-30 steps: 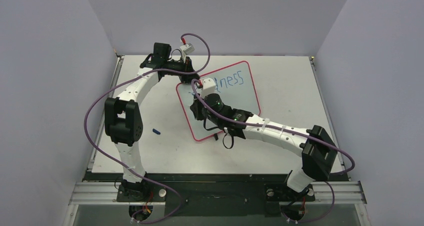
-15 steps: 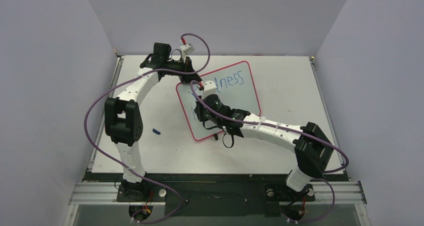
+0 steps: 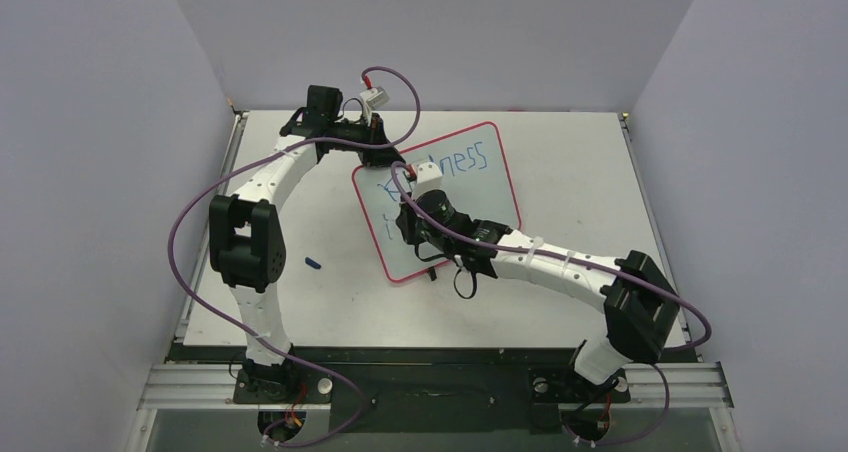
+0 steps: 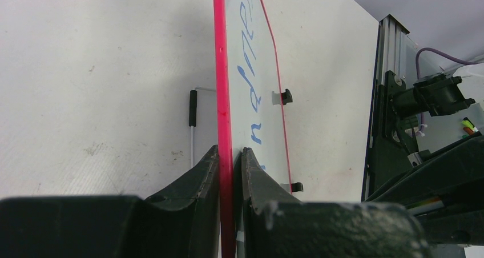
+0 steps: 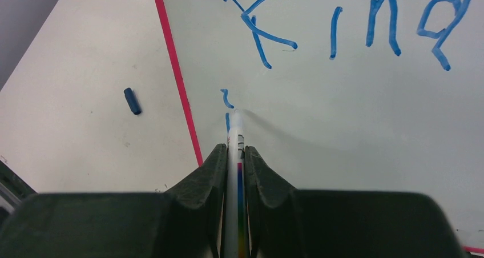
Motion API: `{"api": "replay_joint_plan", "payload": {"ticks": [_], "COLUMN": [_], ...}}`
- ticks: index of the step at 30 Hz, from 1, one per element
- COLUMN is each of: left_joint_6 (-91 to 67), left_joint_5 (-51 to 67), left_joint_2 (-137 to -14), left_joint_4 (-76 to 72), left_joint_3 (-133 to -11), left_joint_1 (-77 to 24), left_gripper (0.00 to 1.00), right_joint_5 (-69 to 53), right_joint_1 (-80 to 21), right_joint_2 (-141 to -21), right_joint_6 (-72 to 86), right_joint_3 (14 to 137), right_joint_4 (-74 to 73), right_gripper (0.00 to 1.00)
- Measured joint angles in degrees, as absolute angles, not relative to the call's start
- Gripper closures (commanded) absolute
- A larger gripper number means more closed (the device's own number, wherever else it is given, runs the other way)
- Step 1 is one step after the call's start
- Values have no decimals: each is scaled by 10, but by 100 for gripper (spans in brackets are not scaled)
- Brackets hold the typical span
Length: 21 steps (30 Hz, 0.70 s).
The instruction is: Write a sentence on the whiteboard
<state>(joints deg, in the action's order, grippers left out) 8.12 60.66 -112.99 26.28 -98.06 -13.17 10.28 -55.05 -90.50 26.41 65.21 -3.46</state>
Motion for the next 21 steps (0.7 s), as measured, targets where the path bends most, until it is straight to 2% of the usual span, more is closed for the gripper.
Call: {"api": "replay_joint_plan", "payload": {"ticks": [21], "left_joint_6": [81], "left_joint_5": [607], "left_joint_2": [-1130], "left_joint_4": [263], "left_joint_3": [-981], "left_joint_1": [-132], "left_gripper": [100], "right_joint_5": [112], "right_joint_1": [-524], "right_joint_2": [-871], "right_joint_6": [267], "right_joint_3": [630], "right_joint_4": [-36], "right_gripper": [100]}}
